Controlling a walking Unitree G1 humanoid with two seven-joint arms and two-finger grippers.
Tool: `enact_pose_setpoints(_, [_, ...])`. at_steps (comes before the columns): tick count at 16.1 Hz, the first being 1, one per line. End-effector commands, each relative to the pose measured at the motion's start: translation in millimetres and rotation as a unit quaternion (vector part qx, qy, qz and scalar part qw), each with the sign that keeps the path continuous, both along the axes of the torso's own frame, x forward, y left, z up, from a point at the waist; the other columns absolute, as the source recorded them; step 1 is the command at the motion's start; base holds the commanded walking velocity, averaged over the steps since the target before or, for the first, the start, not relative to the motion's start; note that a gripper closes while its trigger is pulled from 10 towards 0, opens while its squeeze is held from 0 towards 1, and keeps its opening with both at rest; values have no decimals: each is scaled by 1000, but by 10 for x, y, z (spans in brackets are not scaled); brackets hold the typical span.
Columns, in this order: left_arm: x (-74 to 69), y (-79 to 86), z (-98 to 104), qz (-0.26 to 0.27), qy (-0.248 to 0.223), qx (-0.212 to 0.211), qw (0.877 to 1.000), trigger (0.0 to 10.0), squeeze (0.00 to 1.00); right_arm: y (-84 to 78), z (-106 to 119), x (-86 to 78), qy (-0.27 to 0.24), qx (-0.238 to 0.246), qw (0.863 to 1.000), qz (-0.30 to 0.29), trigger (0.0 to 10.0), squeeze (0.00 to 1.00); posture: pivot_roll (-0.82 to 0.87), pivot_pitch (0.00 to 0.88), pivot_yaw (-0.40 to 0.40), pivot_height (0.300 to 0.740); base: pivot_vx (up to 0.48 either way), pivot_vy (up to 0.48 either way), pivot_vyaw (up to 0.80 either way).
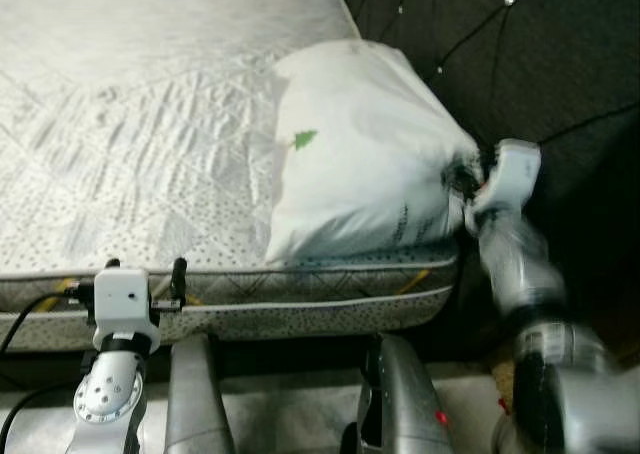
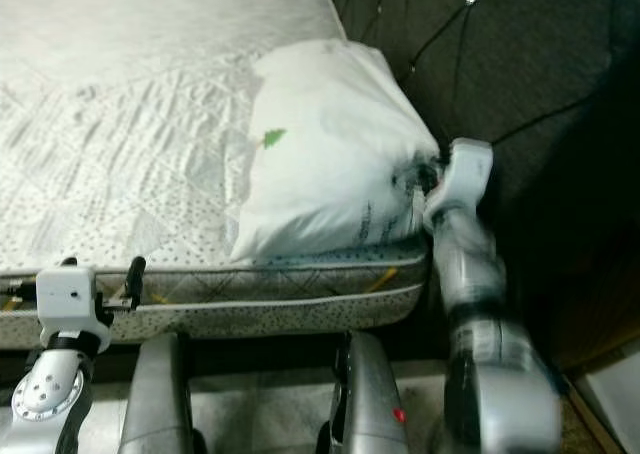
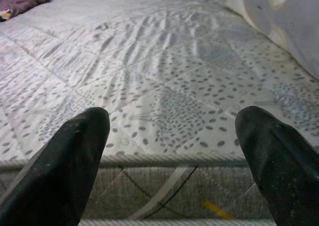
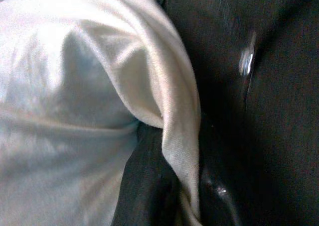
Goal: Clean up the room
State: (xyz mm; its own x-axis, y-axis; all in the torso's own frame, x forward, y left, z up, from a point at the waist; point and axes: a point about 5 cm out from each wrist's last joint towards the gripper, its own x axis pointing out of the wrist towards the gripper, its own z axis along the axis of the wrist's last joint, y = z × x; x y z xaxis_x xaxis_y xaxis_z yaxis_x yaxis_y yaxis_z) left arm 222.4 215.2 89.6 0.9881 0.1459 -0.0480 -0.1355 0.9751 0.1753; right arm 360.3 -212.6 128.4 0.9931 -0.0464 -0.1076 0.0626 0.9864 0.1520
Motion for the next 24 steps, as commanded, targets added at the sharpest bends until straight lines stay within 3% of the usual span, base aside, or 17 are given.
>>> enact_pose_setpoints(1, [-4,-41,-14,-9,2,-2,1000,10000,0,74,18,-86,-9,0,1000,9,0,0,2,0,-67,492,0,0,0])
enact_pose_setpoints(4, [-22,-40,-19,-9,4,-3,1000,10000,0,218,-71,-240,-3,1,999,32,0,0,0,0,-65,492,0,0,0])
enact_pose_setpoints(5, [-30,-38,-23,-9,4,-3,1000,10000,0,220,-6,-248,-11,-6,999,35,0,0,-1,0,-63,492,0,0,0])
enact_pose_setpoints(8, [-31,-37,-26,-10,5,-3,1000,10000,0,28,141,-122,-22,-29,999,12,0,0,-2,0,-63,492,0,0,0])
enact_pose_setpoints(9, [-27,-38,-27,-10,6,-3,1000,10000,0,-269,377,19,-36,-46,998,-30,0,0,-3,0,-66,492,0,0,0])
enact_pose_setpoints(10, [-26,-39,-28,-9,6,-4,1000,10000,0,-428,524,80,-42,-47,996,-56,0,0,-3,0,-67,492,0,0,0])
enact_pose_setpoints(13, [-26,-36,-31,-9,6,-3,1000,10000,0,-714,848,167,-67,-70,991,-94,0,0,-2,0,-68,492,0,0,0])
enact_pose_setpoints(15, [-28,-34,-32,-8,6,-3,1000,10000,0,-805,871,172,-64,-75,989,-114,0,0,2,0,-71,492,0,0,0])
enact_pose_setpoints(16, [-30,-33,-34,-8,7,-2,1000,10000,0,-801,792,158,-53,-72,990,-114,0,0,2,0,-71,492,0,0,0])
enact_pose_setpoints(17, [-36,-26,-33,-7,8,-1,1000,10000,0,-704,554,118,-23,-68,992,-100,0,0,6,0,-73,492,0,0,0])
enact_pose_setpoints(18, [-37,-24,-33,-7,9,-1,1000,10000,0,-619,395,90,-3,-63,994,-87,4275,0,6,0,-73,492,0,0,0])
enact_pose_setpoints(19, [-37,-21,-34,-7,9,0,1000,10000,0,-459,182,39,21,-57,996,-63,10000,0,10,0,-69,492,0,0,0])
enact_pose_setpoints(22, [-27,-15,-33,-8,9,3,1000,10000,0,-237,-69,-53,38,-63,997,-39,10000,0,11,0,-65,492,0,0,0])
enact_pose_setpoints(24, [-21,-15,-35,-9,9,3,1000,10000,0,-218,-121,-112,39,-73,996,-46,10000,0,13,0,-68,492,0,0,0])
